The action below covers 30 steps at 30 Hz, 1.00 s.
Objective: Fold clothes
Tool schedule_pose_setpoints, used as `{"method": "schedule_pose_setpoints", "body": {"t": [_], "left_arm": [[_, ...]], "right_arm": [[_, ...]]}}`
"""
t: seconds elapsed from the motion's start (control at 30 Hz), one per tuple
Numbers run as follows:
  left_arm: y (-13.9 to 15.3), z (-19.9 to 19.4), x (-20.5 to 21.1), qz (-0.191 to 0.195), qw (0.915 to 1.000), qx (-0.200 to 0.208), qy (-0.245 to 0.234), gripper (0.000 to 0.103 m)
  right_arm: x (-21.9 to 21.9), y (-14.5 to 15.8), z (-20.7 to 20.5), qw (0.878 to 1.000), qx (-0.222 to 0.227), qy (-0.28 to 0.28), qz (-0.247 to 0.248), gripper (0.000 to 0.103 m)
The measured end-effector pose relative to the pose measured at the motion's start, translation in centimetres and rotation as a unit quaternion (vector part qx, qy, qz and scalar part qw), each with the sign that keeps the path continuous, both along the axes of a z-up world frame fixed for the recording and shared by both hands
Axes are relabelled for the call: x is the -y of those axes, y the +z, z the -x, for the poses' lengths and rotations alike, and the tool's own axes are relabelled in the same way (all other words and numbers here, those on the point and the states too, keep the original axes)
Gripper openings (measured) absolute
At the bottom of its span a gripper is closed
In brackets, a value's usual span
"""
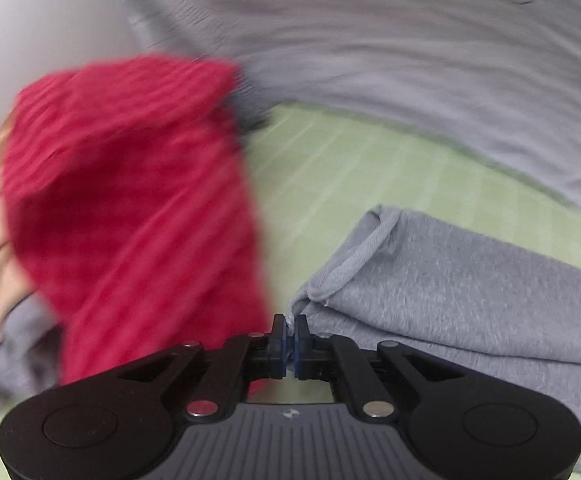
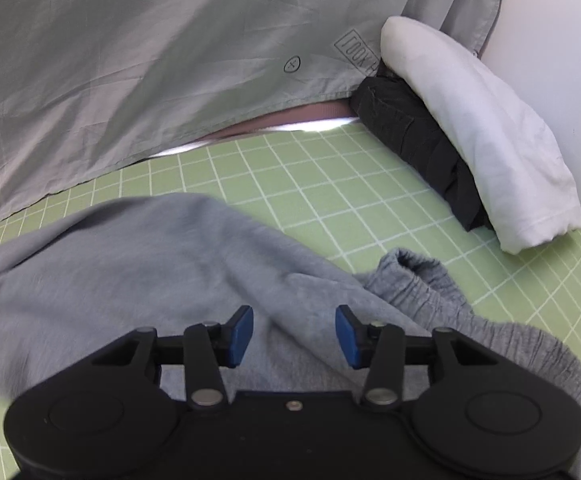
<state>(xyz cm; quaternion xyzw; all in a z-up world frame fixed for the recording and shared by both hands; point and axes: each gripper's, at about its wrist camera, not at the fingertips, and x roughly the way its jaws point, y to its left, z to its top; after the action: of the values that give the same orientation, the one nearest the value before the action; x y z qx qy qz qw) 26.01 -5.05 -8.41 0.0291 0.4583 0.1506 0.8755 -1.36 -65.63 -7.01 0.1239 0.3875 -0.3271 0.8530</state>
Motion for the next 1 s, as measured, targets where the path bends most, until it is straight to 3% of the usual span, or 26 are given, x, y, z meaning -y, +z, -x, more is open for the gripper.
{"method": "schedule_pose_setpoints", "body": {"t": [0.07,0.17,0.27,0.43,0.53,0.7,0.83,0.87,0.93,0.97,1.0], "left_arm": [[0.5,1.0,-0.9,0.016,0.9998,0.009,-0.002,0.012],[2.1,2.2,-0.8,0.038,0.9986,0.035,-0.010,0.029],[3.0,2.3,0.1,0.085,0.9946,0.053,-0.026,0.029],[1.0,0.3,1.6,0.147,0.9886,0.017,-0.025,0.029],[0.1,-0.1,2.2,0.149,0.9887,0.012,-0.011,0.030],[0.1,-0.3,1.9,0.150,0.9884,0.019,0.018,0.049],[0.2,-0.8,1.2,0.146,0.9886,0.024,0.028,0.050],[0.2,-1.0,1.1,0.143,0.9891,0.025,0.024,0.050],[0.2,-1.5,1.0,0.134,0.9905,0.026,0.016,0.037],[0.3,-1.7,0.9,0.130,0.9911,0.025,0.014,0.012],[0.4,-2.0,0.8,0.127,0.9915,0.023,0.012,0.001]], "right_arm": [[-0.3,-0.2,0.0,1.000,-0.001,0.001,-0.005,0.046],[-0.9,-0.2,0.0,1.000,-0.001,0.003,-0.009,0.047],[-1.4,-0.1,-0.2,1.000,0.001,0.008,-0.008,0.047],[-2.0,-0.2,-0.7,1.000,-0.003,0.016,-0.009,0.047],[-2.3,-0.2,-0.8,1.000,-0.006,0.020,-0.005,0.049],[-2.5,-0.4,-0.7,1.000,-0.012,0.025,0.000,0.055],[-2.6,-0.8,-0.9,1.000,-0.018,0.025,-0.004,0.056],[-2.7,-0.9,-1.0,0.999,-0.019,0.026,-0.004,0.056],[-2.8,-1.0,-1.1,0.999,-0.019,0.030,-0.004,0.056],[-2.9,-1.0,-1.1,0.999,-0.020,0.032,-0.003,0.056],[-2.9,-1.0,-1.2,0.999,-0.021,0.033,-0.001,0.056]]}}
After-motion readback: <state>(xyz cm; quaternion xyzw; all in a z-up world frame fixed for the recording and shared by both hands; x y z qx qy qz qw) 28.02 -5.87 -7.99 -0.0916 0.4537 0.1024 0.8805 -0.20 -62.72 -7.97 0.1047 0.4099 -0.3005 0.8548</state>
